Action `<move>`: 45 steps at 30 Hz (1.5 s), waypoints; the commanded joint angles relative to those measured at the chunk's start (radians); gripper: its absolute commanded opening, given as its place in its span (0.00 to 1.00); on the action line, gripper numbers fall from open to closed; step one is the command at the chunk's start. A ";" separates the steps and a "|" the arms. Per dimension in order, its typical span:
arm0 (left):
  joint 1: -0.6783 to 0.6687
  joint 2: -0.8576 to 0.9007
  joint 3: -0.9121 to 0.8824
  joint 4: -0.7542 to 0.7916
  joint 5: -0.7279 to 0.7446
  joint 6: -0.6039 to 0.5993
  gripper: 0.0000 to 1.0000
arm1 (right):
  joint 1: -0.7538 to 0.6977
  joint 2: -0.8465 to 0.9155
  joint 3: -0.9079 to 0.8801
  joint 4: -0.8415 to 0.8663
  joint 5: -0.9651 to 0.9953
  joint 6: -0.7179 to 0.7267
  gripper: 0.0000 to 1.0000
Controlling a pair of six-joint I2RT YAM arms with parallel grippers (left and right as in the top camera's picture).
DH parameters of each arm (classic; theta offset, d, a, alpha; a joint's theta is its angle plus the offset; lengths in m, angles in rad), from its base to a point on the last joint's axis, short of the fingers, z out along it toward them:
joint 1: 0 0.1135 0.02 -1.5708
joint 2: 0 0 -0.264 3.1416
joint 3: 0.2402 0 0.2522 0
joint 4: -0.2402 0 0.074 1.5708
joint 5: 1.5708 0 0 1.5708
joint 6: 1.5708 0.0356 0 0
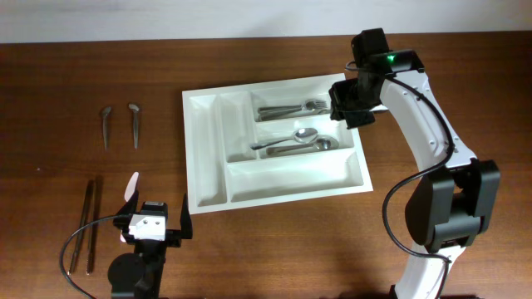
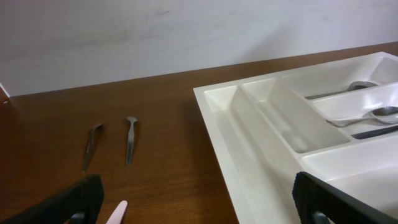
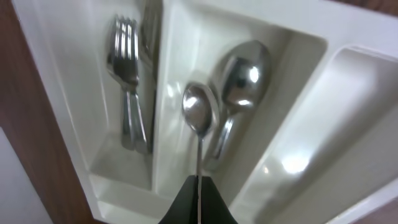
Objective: Pack container
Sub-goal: 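Lift the spoon with the right gripper and carry it over the tray, then lower the spoon into the middle compartment beside the other spoon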
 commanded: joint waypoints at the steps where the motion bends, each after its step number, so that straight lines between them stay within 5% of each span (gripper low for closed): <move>1: 0.005 -0.008 -0.007 0.004 0.004 0.016 0.99 | 0.004 -0.005 0.021 0.008 0.105 0.011 0.04; 6: 0.005 -0.008 -0.007 0.003 0.004 0.016 0.99 | -0.001 -0.005 0.021 0.074 0.183 -0.206 0.21; 12: 0.005 -0.008 -0.007 0.004 0.004 0.016 0.99 | 0.017 -0.005 0.021 0.110 0.166 -0.882 0.31; 15: 0.005 -0.008 -0.007 0.003 0.004 0.016 0.99 | 0.043 -0.005 0.021 0.068 0.045 -1.361 0.45; 18: 0.005 -0.008 -0.007 0.003 0.004 0.016 0.99 | 0.079 -0.005 0.020 0.016 -0.021 -1.619 0.46; 21: 0.005 -0.008 -0.007 0.004 0.004 0.016 0.99 | 0.113 -0.005 0.020 0.006 -0.037 -1.636 0.23; 26: 0.005 -0.008 -0.007 0.003 0.004 0.016 0.99 | 0.174 -0.004 0.020 0.019 -0.077 -1.638 0.05; 45: 0.005 -0.008 -0.007 0.003 0.004 0.016 0.99 | 0.399 0.099 0.021 0.083 -0.074 -1.712 0.04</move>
